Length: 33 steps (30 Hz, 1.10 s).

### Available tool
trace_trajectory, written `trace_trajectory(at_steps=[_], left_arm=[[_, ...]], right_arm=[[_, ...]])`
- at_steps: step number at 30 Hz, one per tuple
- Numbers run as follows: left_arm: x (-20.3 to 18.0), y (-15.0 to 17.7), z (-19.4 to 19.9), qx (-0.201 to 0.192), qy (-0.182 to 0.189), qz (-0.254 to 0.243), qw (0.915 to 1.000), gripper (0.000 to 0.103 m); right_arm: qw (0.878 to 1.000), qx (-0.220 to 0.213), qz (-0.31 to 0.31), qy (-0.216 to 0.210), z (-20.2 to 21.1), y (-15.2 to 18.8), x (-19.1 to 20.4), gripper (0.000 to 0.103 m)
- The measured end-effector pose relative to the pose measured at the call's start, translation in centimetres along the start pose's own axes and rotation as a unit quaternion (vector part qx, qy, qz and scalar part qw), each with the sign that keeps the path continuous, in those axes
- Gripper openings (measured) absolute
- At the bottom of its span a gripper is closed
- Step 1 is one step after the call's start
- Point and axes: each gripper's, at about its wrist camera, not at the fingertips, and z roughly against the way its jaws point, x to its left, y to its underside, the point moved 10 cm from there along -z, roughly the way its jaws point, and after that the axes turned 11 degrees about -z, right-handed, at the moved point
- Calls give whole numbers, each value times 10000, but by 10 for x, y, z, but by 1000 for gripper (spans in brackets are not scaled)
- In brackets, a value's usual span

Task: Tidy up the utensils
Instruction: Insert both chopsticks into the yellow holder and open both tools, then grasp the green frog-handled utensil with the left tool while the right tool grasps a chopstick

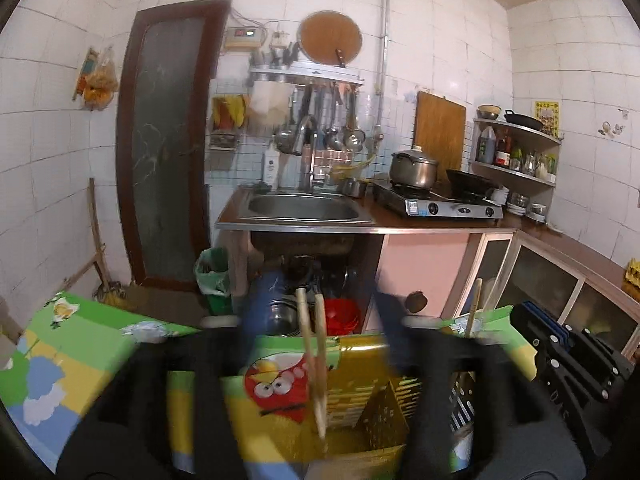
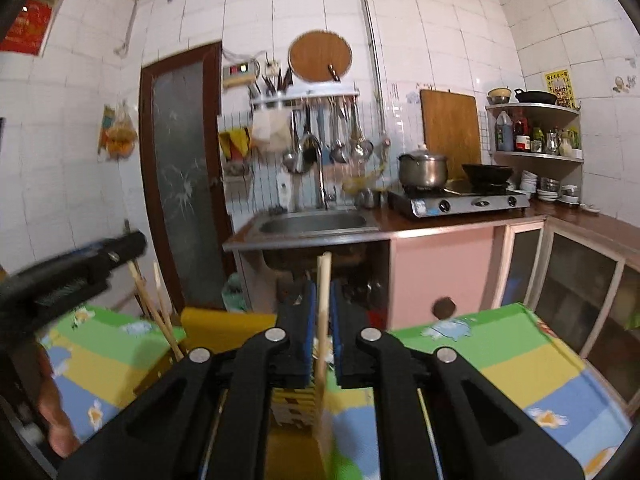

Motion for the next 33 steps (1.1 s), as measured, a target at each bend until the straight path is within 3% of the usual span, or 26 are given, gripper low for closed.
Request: trace_trajectory(at_steps=[1, 2, 4, 8, 14, 22, 29, 33], left_arm=[[6, -2, 12, -21, -88, 0, 10000, 74], [9, -3, 18, 33, -129, -35, 9999, 77], [20, 1, 35, 268, -170, -62, 9995, 85], [42, 14, 68, 536, -219, 115, 9983, 97], [52, 76, 100, 1123, -286, 104, 9932, 98], [37, 174, 101, 1968, -181, 70, 9803, 98], [28, 222, 88, 2387, -187, 88, 9709, 98], [21, 232, 86, 2476, -164, 77, 9687, 98]], right_arm=[[9999, 71, -39, 70, 8, -3, -5, 44], [9999, 38, -106, 90, 15, -6, -9, 67], [9998, -41, -153, 139, 31, -13, -15, 68], [9992, 269, -72, 284, 58, -7, -24, 69], [9940, 985, 82, 478, 78, 49, -35, 69], [9802, 1873, 90, 635, 69, 139, -50, 69], [9677, 2381, 82, 820, 53, 195, -65, 69], [9651, 2489, 72, 807, 48, 200, -62, 69]])
